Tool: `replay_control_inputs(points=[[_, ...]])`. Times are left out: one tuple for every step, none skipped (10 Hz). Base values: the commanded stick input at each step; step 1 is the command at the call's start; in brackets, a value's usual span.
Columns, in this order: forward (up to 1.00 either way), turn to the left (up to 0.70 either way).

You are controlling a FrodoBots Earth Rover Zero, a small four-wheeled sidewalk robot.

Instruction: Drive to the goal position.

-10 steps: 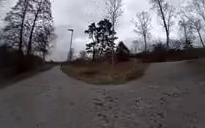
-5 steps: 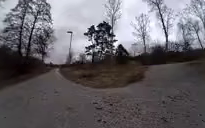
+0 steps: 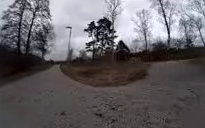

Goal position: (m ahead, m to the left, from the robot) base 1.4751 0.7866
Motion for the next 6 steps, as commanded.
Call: replay_control_inputs(points=[[0.70, 0.36], [0.70, 0.33], [0.70, 0.31], [0.70, 0.28], [0.70, 0.25], [0.70, 0.22]])
